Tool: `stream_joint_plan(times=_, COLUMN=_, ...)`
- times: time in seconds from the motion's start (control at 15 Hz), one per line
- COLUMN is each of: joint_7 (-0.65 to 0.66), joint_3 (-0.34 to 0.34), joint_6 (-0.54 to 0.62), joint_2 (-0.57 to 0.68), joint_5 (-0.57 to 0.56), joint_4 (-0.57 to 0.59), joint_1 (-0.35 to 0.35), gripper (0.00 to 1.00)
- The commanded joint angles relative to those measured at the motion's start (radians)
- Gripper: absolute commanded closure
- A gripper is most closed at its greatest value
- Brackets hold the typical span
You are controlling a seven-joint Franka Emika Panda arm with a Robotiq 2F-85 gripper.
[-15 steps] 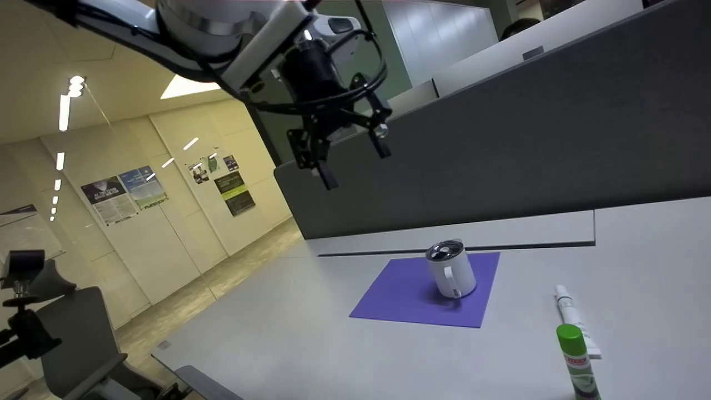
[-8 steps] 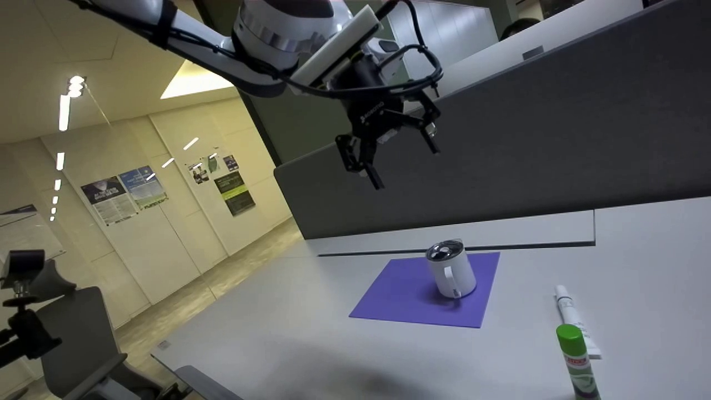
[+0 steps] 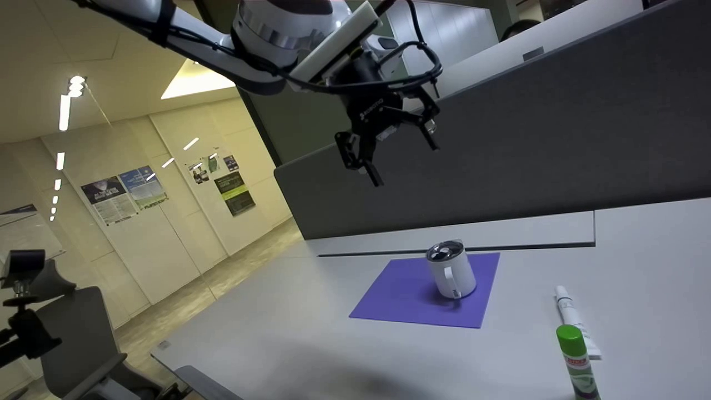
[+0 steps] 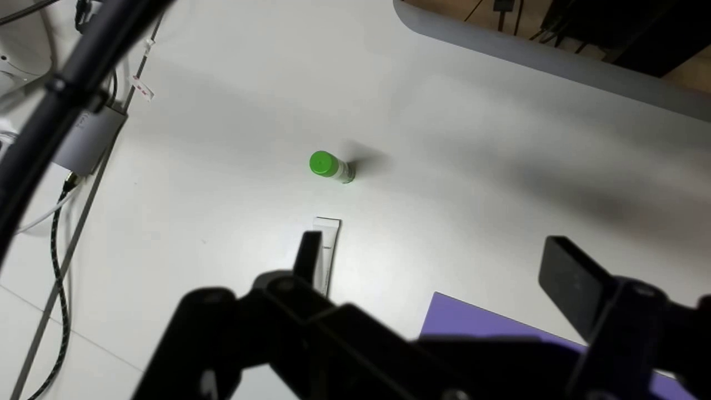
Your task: Open the flask
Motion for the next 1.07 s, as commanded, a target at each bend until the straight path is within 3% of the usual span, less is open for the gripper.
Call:
stream_joint_plan(times=0.0, joint_7=0.0, joint_3=0.006, joint_6=-0.002, joint_2=0.0, joint_5=0.0, joint_4=0.002, joint_1=-0.005, gripper=0.0)
stream_joint_plan(times=0.2, joint_7=0.043, joint_3=-0.003, joint_6=0.077, joint_2=-0.019, joint_5=-0.033, joint_4=0.008, joint_1=-0.009, gripper=0.0)
stream_joint_plan(times=0.53, joint_7=-0.033, joint_3=-0.007, joint_6=0.401, joint_2=0.019, joint_5=-0.133, joint_4=0.033, joint_1=-0.016, gripper=0.0)
stream_joint_plan(times=0.6, joint_7=-0.05, joint_3=-0.006, joint_6=0.467, joint_2=0.033, joint_5=-0.141, joint_4=0.039, joint_1=-0.017, gripper=0.25)
stream_joint_plan(times=0.73, joint_7=-0.108, joint_3=0.004, joint_6=0.559, joint_2=0.078, joint_5=-0.127, joint_4=0.063, joint_1=-0.015, gripper=0.32)
stream_joint_plan(times=1.0, joint_7=-0.207, joint_3=0.036, joint_6=0.66, joint_2=0.178, joint_5=-0.079, joint_4=0.108, joint_1=-0.018, gripper=0.62)
